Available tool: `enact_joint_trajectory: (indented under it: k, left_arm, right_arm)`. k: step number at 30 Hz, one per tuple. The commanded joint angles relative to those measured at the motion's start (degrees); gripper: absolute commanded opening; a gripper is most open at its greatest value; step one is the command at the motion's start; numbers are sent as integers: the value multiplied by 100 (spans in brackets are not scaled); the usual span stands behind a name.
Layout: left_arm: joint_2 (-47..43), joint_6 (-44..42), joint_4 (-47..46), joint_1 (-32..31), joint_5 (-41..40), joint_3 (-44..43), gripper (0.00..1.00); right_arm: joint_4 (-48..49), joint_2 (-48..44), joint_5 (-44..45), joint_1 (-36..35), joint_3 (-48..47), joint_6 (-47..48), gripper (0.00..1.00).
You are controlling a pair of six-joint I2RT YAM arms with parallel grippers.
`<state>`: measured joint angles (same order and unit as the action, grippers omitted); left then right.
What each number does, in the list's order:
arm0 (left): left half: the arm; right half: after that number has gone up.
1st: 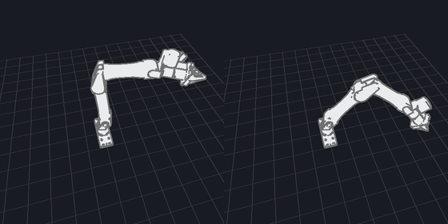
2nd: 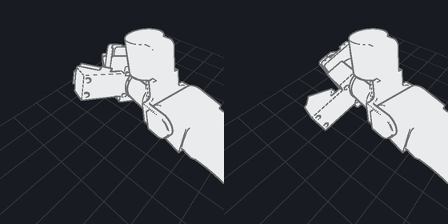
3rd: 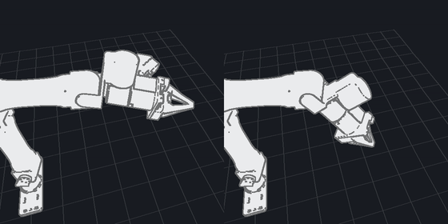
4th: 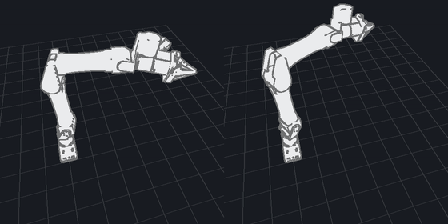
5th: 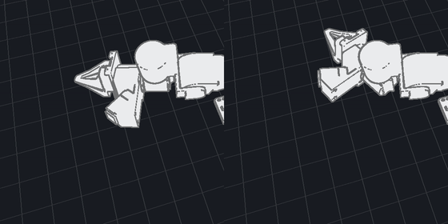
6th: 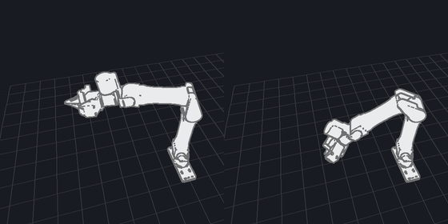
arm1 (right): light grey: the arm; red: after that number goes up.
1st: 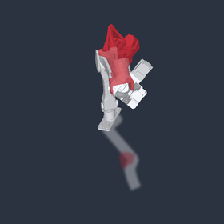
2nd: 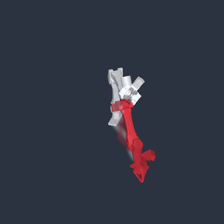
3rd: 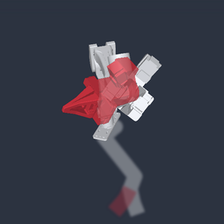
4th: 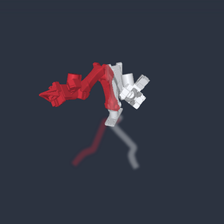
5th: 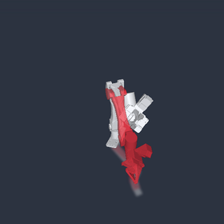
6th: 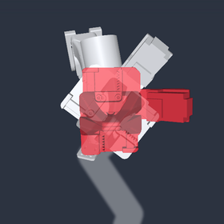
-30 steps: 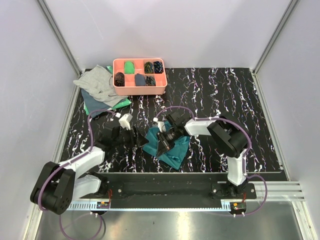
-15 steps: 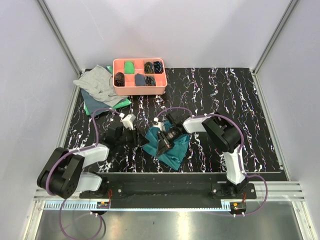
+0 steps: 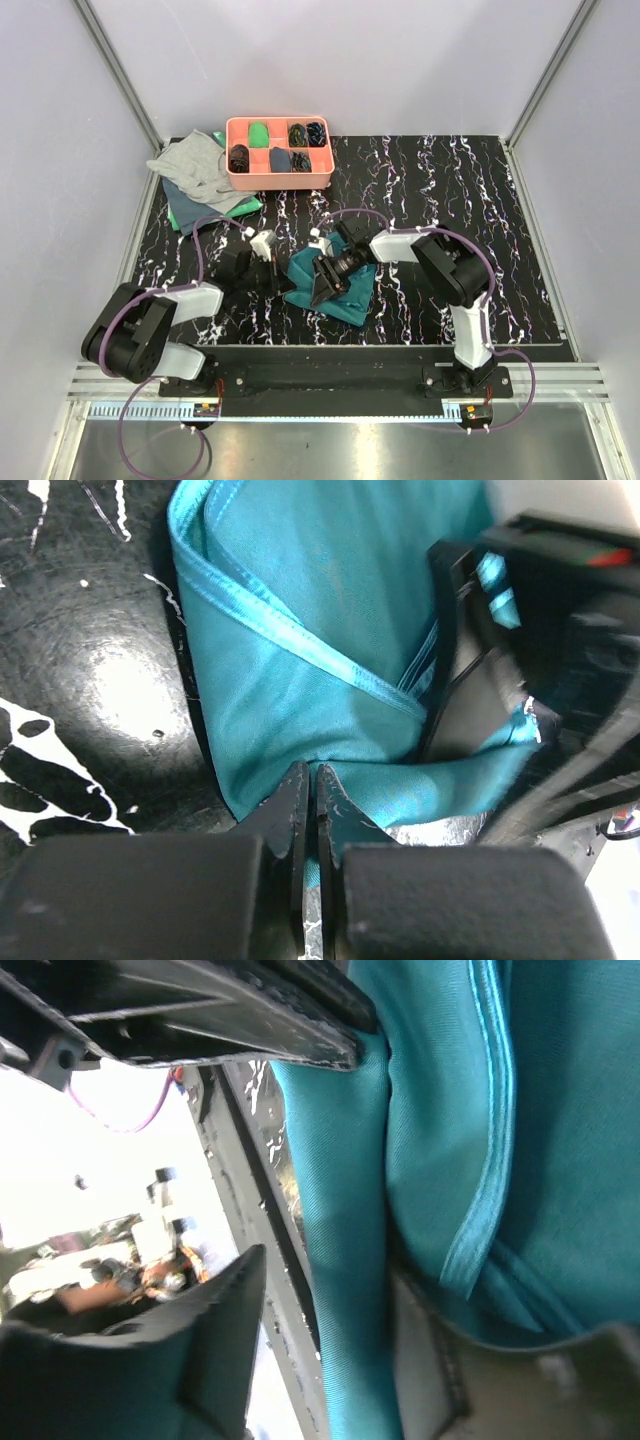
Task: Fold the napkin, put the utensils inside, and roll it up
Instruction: Roll the napkin with the utensil
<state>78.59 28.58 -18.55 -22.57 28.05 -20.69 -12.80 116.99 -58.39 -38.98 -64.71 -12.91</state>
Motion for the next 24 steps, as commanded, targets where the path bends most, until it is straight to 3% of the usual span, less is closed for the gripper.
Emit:
enact_joint_trajectory:
  k: [1,9,15,24]
  left_arm:
    - [148,-186,509,-20,-204,-313,0]
    - [262,-72,791,-20,-221,-480,0]
    - [368,16,949,-11,-204,-603,0]
    - [482,51,1178,-20,-195,-761,0]
  right_arm:
    - [-188,-790,801,84,-121,130,65]
    - [-355,-2467,2593,-39,440,744,74]
    - [-390,-3392,4009,-891,932,1184,81]
    - [-259,-3034,4775,-1559,1127,1220,81]
